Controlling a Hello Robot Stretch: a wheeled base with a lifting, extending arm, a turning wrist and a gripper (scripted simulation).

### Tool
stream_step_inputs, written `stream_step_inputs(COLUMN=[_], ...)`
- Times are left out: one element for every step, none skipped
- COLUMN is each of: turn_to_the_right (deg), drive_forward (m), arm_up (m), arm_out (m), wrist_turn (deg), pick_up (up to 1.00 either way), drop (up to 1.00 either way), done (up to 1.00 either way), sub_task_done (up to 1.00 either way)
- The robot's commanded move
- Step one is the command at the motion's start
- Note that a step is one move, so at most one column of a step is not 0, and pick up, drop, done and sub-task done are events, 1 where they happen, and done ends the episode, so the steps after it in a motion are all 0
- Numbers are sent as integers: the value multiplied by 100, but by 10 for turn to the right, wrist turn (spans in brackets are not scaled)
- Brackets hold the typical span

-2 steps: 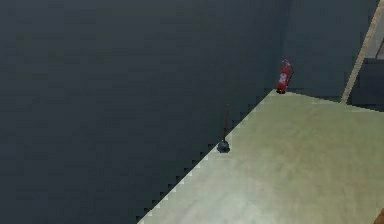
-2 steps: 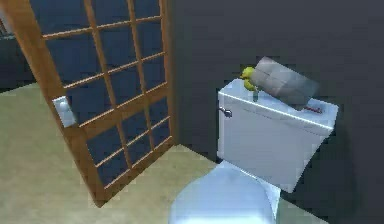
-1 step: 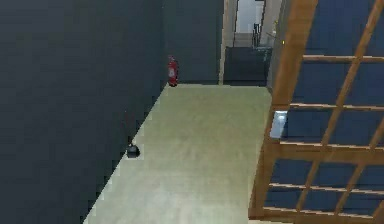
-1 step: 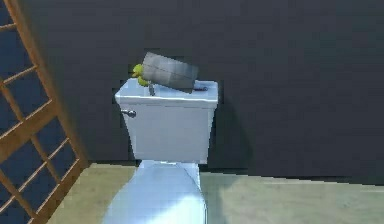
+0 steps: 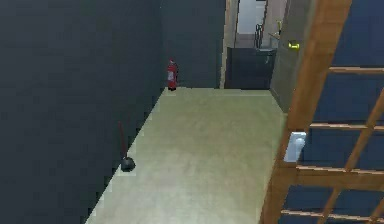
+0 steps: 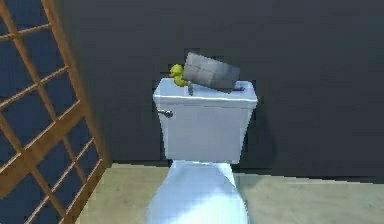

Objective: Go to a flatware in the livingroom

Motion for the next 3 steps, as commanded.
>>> stream_step_inputs(turn_to_the_right=[-450,-210,0], drive_forward=[0,0,15], arm_up=[0,0,0], arm_out=[0,0,0], wrist_turn=[0,0,0], pick_up=[0,0,0], drop=[0,0,0], done=[0,0,0], sub_task_done=[0,0,0])
